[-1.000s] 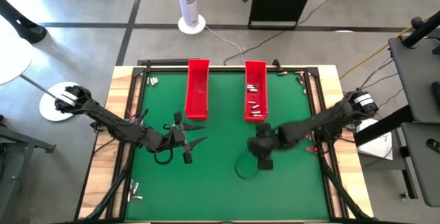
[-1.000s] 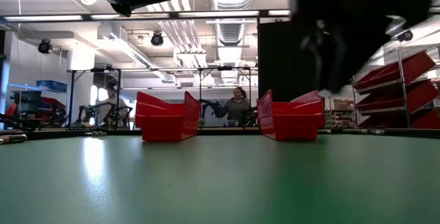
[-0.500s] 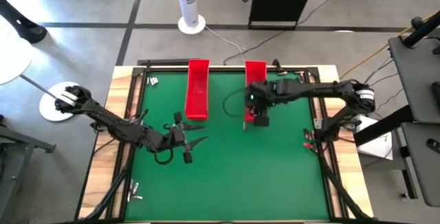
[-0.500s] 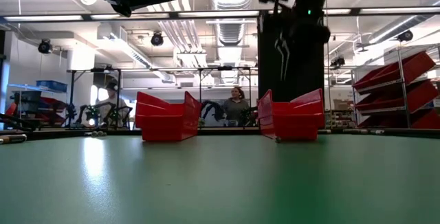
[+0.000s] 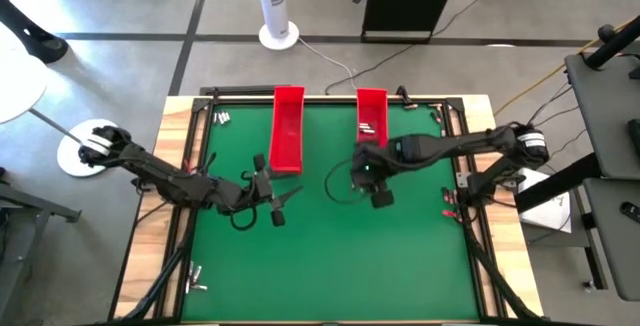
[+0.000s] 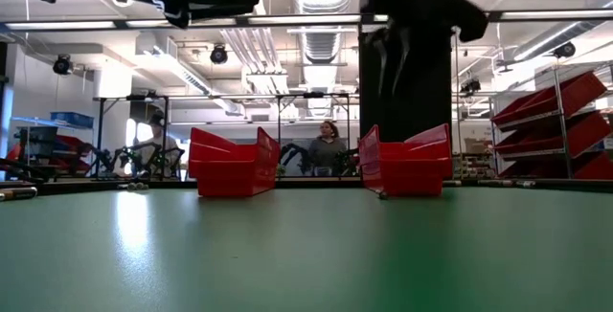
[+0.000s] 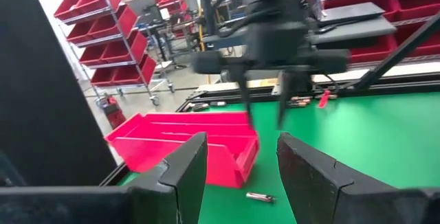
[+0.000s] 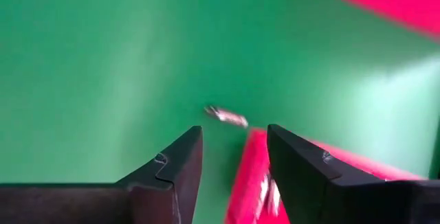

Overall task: Sort batteries
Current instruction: Put the silver battery into the right red bin

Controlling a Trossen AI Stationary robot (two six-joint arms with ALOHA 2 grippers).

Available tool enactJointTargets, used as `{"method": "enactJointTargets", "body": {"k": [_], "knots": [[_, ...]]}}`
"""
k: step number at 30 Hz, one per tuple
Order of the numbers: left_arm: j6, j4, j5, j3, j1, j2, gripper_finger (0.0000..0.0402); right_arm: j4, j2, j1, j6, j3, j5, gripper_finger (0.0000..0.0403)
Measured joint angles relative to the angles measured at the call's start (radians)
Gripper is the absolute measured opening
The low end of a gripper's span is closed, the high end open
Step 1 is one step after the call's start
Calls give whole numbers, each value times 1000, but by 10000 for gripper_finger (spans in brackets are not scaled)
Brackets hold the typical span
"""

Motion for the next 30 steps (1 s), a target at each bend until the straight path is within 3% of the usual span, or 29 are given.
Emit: {"method": "enactJointTargets", "body": {"k": [4,8,16,23,30], "knots": [[-1,0,0,0,17,0,158,54,22,46,-82,-5,25,169],[1,6,0,0,19,0,158,41,142,43,-128,29,46,173],[-1,-4,1,0,19,-1,158,-195,400,33,-282,216,68,173],[5,-27,1,0,19,-1,158,-178,467,27,-466,243,151,173],[8,-37,1,0,19,0,158,-182,548,23,-522,237,170,151]]}}
